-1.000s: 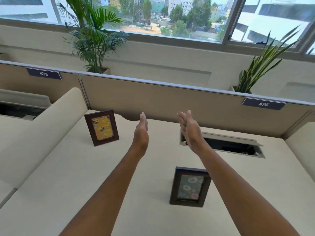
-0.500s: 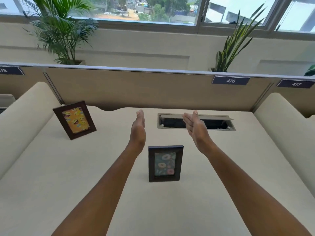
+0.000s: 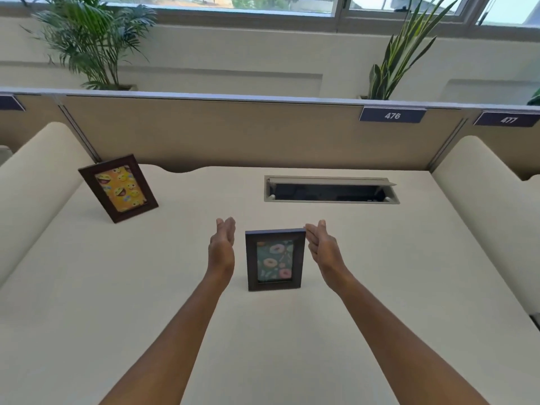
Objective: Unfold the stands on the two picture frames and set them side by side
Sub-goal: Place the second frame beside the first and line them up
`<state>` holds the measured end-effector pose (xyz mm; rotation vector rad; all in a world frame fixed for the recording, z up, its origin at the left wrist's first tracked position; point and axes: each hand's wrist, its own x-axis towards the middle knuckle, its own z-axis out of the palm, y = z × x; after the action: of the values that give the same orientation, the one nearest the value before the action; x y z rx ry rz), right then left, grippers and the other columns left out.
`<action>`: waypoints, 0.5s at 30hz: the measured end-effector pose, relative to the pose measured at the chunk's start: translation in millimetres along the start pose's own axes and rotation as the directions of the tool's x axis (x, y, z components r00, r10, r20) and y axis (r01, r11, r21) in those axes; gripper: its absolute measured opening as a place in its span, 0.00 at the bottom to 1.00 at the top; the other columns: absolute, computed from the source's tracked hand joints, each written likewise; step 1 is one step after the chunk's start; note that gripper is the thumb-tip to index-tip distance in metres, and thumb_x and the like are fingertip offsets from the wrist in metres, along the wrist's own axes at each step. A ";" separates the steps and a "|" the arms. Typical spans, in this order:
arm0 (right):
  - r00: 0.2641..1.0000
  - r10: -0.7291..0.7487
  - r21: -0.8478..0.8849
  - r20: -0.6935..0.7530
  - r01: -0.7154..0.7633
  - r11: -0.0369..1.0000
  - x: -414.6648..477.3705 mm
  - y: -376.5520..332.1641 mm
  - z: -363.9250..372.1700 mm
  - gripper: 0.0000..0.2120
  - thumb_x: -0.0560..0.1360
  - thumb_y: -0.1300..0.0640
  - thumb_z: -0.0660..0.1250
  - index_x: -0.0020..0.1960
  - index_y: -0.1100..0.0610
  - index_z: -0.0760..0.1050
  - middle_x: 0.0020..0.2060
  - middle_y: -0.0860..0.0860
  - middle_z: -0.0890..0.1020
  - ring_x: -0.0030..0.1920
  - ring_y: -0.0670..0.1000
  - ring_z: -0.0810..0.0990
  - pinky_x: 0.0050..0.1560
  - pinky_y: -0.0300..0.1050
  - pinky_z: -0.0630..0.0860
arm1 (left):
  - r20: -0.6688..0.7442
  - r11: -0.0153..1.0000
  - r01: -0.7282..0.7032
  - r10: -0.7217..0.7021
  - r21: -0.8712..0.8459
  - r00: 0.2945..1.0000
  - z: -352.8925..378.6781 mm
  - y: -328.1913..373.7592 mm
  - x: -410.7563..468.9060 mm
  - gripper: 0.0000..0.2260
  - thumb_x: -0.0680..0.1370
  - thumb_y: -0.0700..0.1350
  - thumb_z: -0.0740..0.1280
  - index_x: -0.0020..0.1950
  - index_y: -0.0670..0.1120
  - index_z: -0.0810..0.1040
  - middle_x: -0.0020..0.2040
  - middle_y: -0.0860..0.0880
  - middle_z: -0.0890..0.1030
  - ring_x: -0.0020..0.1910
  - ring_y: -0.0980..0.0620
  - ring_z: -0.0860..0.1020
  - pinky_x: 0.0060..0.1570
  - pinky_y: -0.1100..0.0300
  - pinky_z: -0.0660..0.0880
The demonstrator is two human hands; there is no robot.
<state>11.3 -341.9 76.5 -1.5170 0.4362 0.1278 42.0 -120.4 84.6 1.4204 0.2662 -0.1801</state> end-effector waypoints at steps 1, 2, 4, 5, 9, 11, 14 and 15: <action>1.000 0.018 0.004 0.000 -0.018 1.000 -0.7 6.6 1.7 0.32 0.86 0.40 0.44 0.79 0.60 0.64 0.77 0.53 0.70 0.79 0.52 0.65 0.80 0.49 0.58 | -0.003 1.000 0.017 -0.017 -0.001 1.000 -1.3 -6.7 -3.4 0.29 0.86 0.58 0.45 0.80 0.43 0.63 0.80 0.47 0.67 0.79 0.51 0.63 0.80 0.54 0.55; 0.999 0.035 0.010 -0.001 -0.035 0.999 -1.1 13.0 3.2 0.32 0.86 0.41 0.43 0.79 0.59 0.65 0.77 0.53 0.71 0.79 0.52 0.65 0.79 0.48 0.59 | -0.006 0.999 0.035 -0.035 -0.006 0.999 -2.2 -13.0 -6.7 0.29 0.86 0.58 0.45 0.80 0.42 0.64 0.79 0.46 0.68 0.79 0.51 0.64 0.79 0.54 0.55; 0.998 0.065 0.023 -0.006 -0.065 0.998 -2.0 26.1 5.8 0.31 0.86 0.41 0.43 0.78 0.58 0.68 0.73 0.51 0.75 0.77 0.50 0.68 0.77 0.48 0.60 | -0.008 0.997 0.072 -0.072 -0.013 0.997 -3.9 -26.3 -13.9 0.29 0.86 0.58 0.45 0.79 0.42 0.65 0.79 0.46 0.69 0.78 0.52 0.65 0.79 0.53 0.56; 0.997 0.075 0.029 -0.009 -0.075 0.997 -2.4 32.0 6.2 0.30 0.86 0.41 0.43 0.76 0.57 0.70 0.69 0.48 0.77 0.75 0.49 0.69 0.76 0.47 0.61 | -0.007 0.996 0.088 -0.088 -0.015 0.996 -4.0 -32.5 -17.0 0.29 0.86 0.58 0.45 0.79 0.42 0.66 0.78 0.46 0.69 0.78 0.52 0.66 0.79 0.53 0.56; 0.996 0.092 0.029 -0.022 -0.091 0.995 -5.4 49.8 9.2 0.26 0.86 0.40 0.43 0.54 0.44 0.80 0.48 0.33 0.84 0.63 0.45 0.77 0.69 0.45 0.67 | -0.008 0.991 0.134 -0.134 -0.012 0.991 -4.2 -54.0 -28.1 0.34 0.83 0.65 0.44 0.79 0.43 0.67 0.77 0.48 0.71 0.77 0.52 0.67 0.79 0.52 0.56; 0.994 0.104 0.028 -0.021 -0.103 0.994 -7.6 56.2 10.7 0.27 0.85 0.39 0.43 0.49 0.42 0.81 0.45 0.35 0.87 0.59 0.43 0.81 0.63 0.44 0.70 | -0.011 0.989 0.146 -0.146 -0.009 0.989 -3.2 -63.2 -33.2 0.37 0.82 0.67 0.44 0.79 0.44 0.67 0.77 0.48 0.71 0.78 0.51 0.66 0.79 0.52 0.57; 0.992 0.125 0.017 -0.024 -0.125 0.992 -9.9 63.6 13.1 0.31 0.85 0.38 0.44 0.44 0.40 0.86 0.44 0.39 0.88 0.56 0.45 0.83 0.56 0.43 0.74 | -0.025 0.987 0.158 -0.159 -0.009 0.987 0.1 -74.5 -40.2 0.37 0.82 0.67 0.44 0.79 0.43 0.67 0.77 0.48 0.71 0.77 0.50 0.67 0.78 0.53 0.59; 0.991 0.132 0.011 -0.028 -0.132 0.991 -10.3 66.2 13.8 0.32 0.85 0.38 0.44 0.43 0.40 0.86 0.43 0.39 0.88 0.56 0.45 0.83 0.55 0.43 0.74 | -0.030 0.987 0.159 -0.160 -0.009 0.987 1.6 -77.5 -42.7 0.36 0.82 0.67 0.45 0.79 0.43 0.67 0.77 0.48 0.72 0.76 0.51 0.68 0.78 0.54 0.59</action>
<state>-18.4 -322.2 18.1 -1.4820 0.5595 0.2078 -20.5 -134.6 23.6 1.3966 0.4057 -0.2887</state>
